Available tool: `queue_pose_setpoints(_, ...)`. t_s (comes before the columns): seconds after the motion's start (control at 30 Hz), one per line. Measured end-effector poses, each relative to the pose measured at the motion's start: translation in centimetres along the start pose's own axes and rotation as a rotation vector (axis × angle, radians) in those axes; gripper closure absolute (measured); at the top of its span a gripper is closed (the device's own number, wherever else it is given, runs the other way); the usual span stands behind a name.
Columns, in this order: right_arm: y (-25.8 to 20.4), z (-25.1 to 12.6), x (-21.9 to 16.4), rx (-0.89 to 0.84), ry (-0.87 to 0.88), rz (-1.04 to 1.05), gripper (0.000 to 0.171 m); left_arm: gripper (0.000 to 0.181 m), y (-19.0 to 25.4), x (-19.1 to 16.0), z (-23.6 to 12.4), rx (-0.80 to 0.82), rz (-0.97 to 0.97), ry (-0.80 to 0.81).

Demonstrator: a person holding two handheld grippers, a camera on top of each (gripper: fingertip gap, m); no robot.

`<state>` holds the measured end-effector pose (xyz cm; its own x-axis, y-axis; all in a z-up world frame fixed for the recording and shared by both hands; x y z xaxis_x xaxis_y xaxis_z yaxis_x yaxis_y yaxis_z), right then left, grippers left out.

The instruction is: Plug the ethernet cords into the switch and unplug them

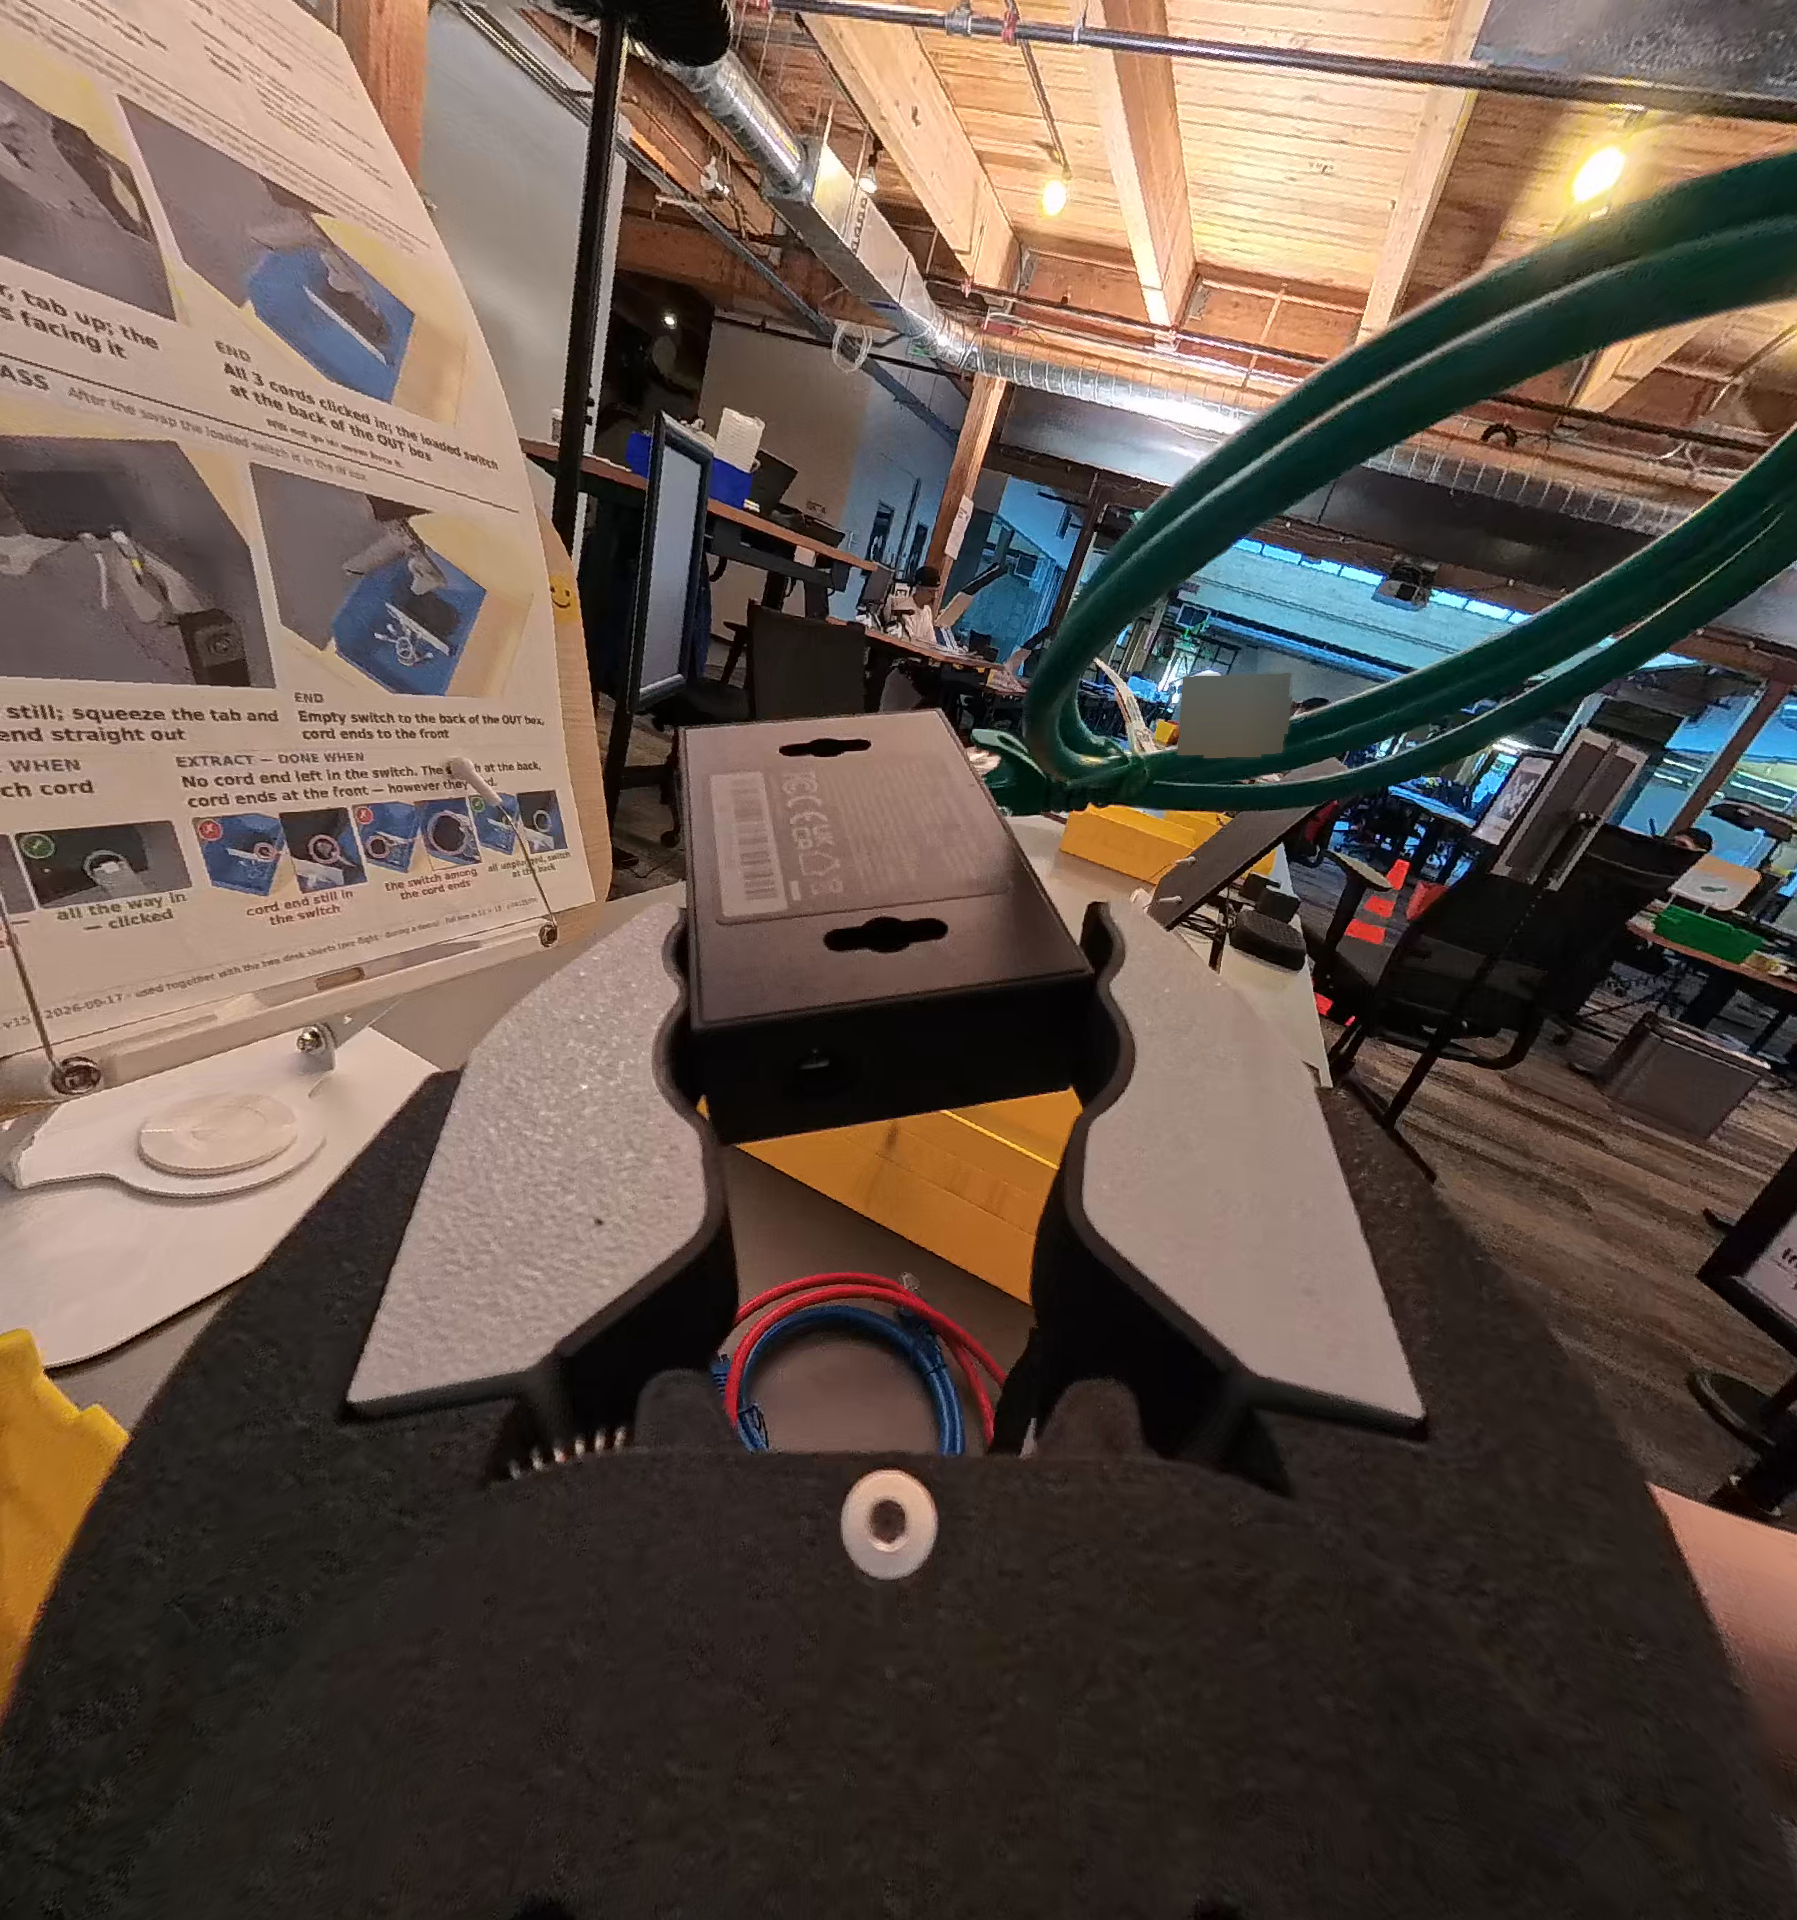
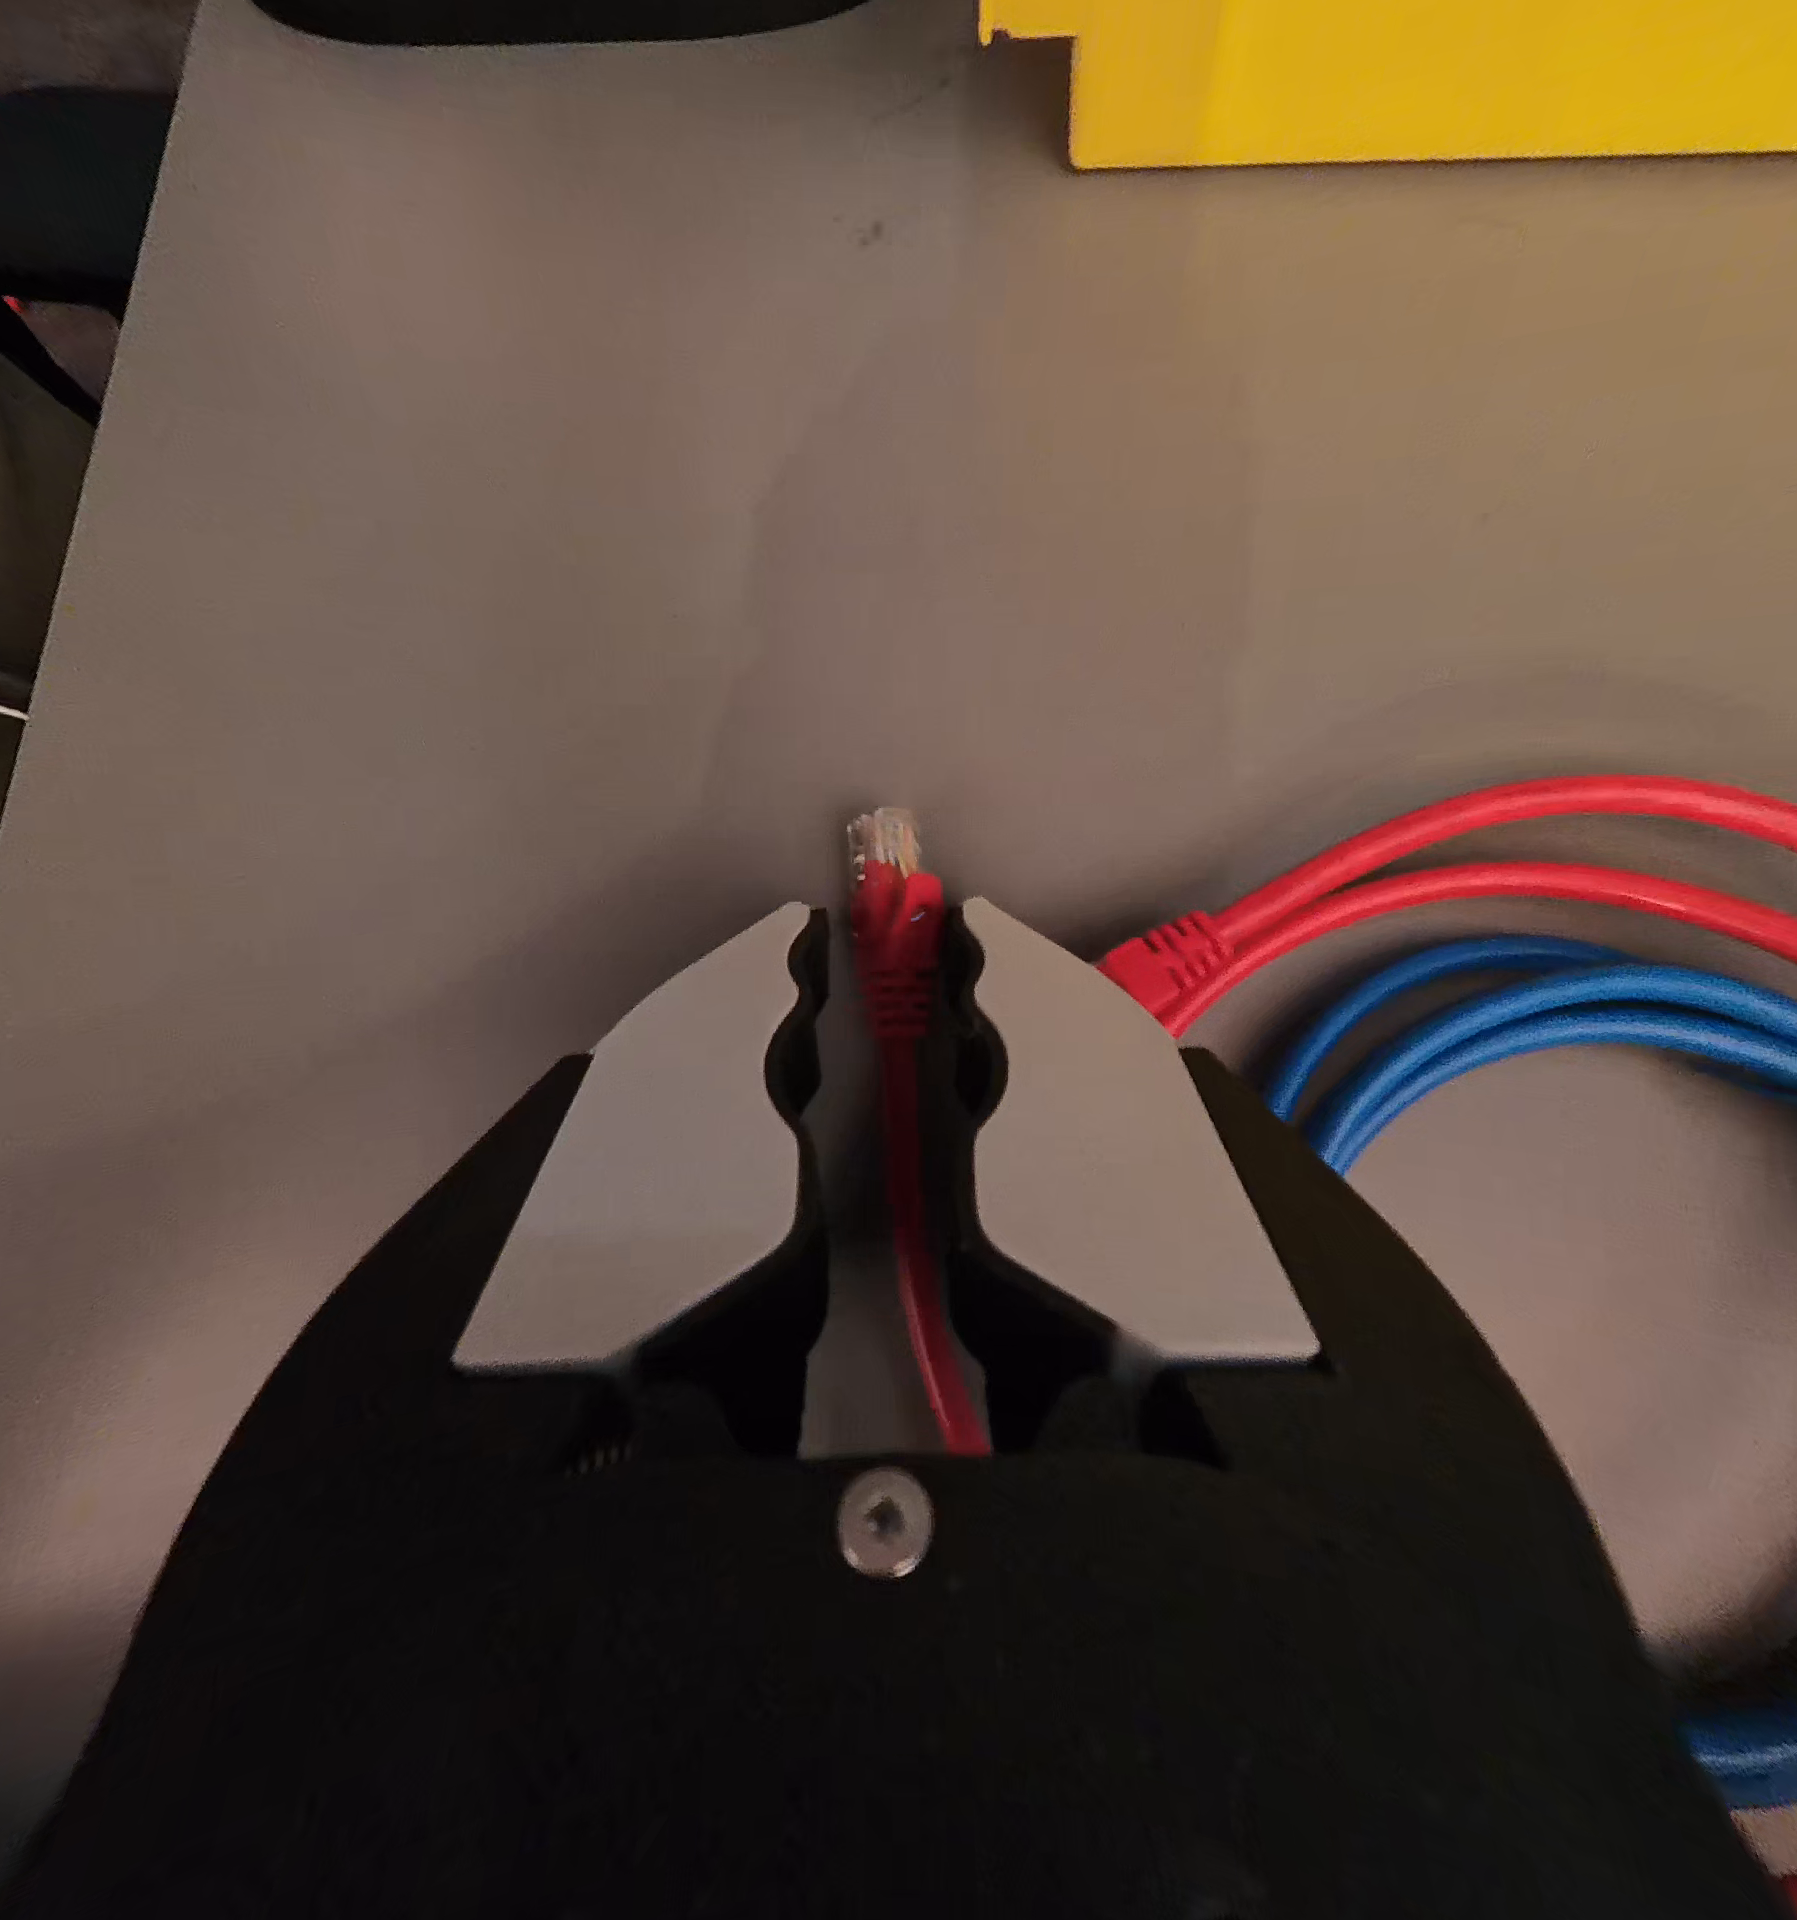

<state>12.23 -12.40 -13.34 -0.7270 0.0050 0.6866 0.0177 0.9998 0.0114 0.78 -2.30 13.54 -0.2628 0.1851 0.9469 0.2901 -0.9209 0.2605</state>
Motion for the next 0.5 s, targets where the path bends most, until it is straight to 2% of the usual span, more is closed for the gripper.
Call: queue_pose_setpoints(0.5,0.1,-2.7,-0.2,-0.027,0.017,0.066,0.149,0.112,0.2,-0.4,0.4,-0.005,0.010,-0.016)
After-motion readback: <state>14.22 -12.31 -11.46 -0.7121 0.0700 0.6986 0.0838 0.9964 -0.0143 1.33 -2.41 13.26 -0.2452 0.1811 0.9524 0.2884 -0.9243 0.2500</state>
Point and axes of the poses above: each gripper's, where its closed fingertips meet, z out along the fingers, x out of its top, y = z × x across the jaws, the point moved 3 cm from there along -z, back along the fingers, and after that the axes turned 7 degrees about -x, right-handed, at the moved point
